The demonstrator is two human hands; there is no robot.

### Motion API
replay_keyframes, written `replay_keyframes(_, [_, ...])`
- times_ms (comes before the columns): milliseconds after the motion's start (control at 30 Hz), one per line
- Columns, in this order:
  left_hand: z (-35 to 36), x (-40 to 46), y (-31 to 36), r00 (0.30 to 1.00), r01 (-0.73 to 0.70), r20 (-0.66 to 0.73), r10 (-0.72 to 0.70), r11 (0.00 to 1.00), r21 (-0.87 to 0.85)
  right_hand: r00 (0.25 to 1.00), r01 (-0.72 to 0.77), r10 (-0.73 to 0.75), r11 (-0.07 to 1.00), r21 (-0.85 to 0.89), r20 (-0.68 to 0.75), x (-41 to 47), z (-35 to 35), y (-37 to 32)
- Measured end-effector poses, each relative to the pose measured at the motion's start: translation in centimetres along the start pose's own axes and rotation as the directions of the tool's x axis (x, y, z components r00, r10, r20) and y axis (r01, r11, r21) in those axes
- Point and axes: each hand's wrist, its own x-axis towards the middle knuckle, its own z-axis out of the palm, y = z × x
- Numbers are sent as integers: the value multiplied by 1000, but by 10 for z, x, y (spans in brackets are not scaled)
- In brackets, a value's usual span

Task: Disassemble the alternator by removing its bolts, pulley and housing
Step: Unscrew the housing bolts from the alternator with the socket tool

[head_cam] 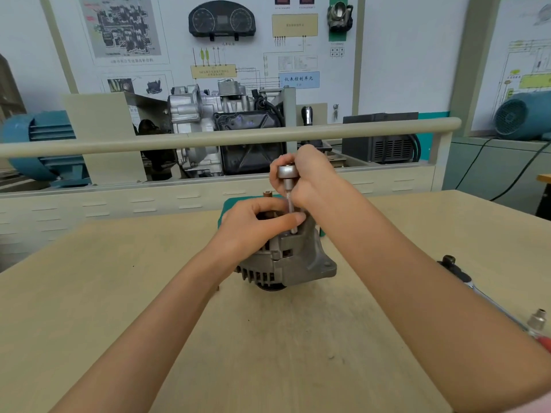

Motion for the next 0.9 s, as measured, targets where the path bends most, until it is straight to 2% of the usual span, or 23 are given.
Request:
replay_keyframes(67, [-3, -1, -1, 998, -3, 62, 6, 999, -50, 977, -161, 171, 983, -86, 128, 3, -4, -6])
replay_keyframes(167, [-6, 0, 0, 998, 8, 61, -3, 996, -89, 875, -331, 394, 911, -247, 281, 4, -8, -10])
replay_keyframes(233, [-6, 0, 1, 999, 6, 40, -2, 994, -109, 834, -357, 452, 879, -316, 316, 4, -7, -9])
replay_keyframes(333, [-3, -1, 1, 1000, -6, 12, 8, 990, -138, 800, -379, 456, 888, -260, 390, 2, -8, -6])
replay_keyframes(433, [-1, -1, 2, 1000, -7, -13, 5, 990, -144, 840, -321, 353, 935, -148, 412, -4, -10, -5])
replay_keyframes(500, [0, -1, 3, 1000, 0, -29, -5, 989, -148, 938, -161, 176, 984, -72, 298, -7, -7, 2])
replay_keyframes(533, [1, -1, 2, 999, 0, -45, -6, 991, -136, 982, -13, 23, 999, -52, 189, -9, -4, 8])
replay_keyframes(567, [2, -1, 2, 998, 1, -67, -8, 994, -105, 985, 164, -159, 984, -69, 64, -9, -1, 14])
replay_keyframes(600, [4, 0, 1, 996, 6, -87, -12, 998, -67, 943, 325, -331, 939, -110, -41, -9, 1, 20])
replay_keyframes(633, [5, 0, 1, 995, 13, -96, -16, 999, -39, 896, 420, -434, 897, -139, -94, -8, 2, 24])
replay_keyframes(667, [5, 0, 1, 995, 18, -93, -20, 999, -31, 883, 442, -457, 887, -132, -111, -6, 4, 26])
replay_keyframes(800, [0, 0, 2, 999, 29, -19, -30, 999, -35, 970, 237, -242, 954, -181, -7, -5, 7, 19])
replay_keyframes(900, [-5, 0, 2, 998, 44, 48, -40, 996, -77, 992, 29, 11, 947, -320, 123, -3, 8, 14])
